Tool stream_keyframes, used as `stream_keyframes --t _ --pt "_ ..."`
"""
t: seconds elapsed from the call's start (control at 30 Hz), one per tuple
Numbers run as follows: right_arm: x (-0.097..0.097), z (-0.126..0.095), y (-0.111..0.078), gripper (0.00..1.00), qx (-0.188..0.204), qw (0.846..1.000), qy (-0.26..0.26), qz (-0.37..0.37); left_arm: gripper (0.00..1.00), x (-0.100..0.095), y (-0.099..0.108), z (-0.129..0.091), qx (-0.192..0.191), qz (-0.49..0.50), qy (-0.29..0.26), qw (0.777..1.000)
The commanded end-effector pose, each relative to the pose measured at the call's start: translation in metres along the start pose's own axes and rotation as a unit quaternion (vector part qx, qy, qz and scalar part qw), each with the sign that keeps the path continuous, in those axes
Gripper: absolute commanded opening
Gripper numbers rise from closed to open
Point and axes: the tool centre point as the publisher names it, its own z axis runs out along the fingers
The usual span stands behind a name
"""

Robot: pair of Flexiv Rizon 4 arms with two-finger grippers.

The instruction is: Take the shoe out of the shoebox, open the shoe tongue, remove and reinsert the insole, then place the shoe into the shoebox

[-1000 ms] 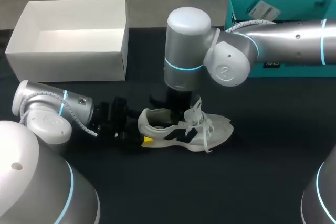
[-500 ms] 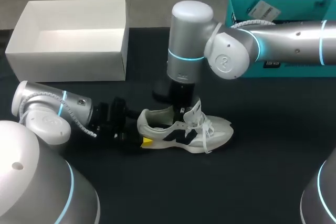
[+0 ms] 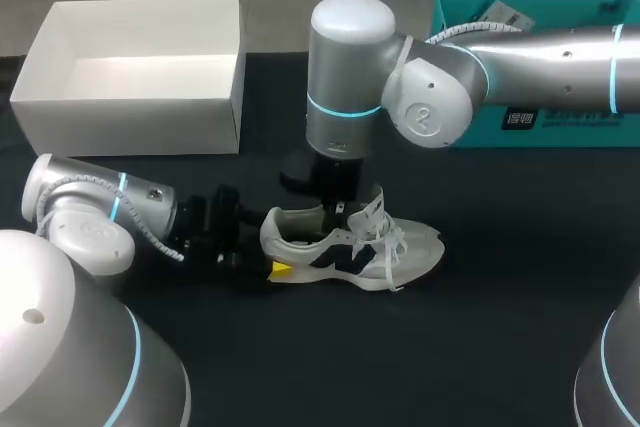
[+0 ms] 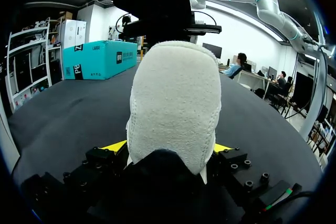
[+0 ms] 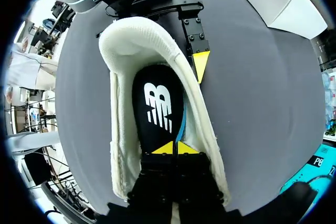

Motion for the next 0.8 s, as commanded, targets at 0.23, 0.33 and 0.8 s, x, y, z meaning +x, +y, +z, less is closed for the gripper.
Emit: stream_keyframes --t 0.23,0.33,0.8 --pt "0.007 -0.021 0.002 0.00 0.005 0.999 -0.033 -0.002 0.00 -0.002 0.002 0.003 0.000 -0.001 -0.001 1.000" --pt "0.007 -0.020 0.002 0.00 0.007 0.999 -0.041 0.000 0.00 -0.002 0.002 0.003 0.000 -0.001 -0.001 1.000" --pt "0.005 -0.045 -0.026 0.00 0.006 0.996 -0.082 0.042 0.00 -0.002 0.002 0.003 0.000 -0.001 -0.001 1.000"
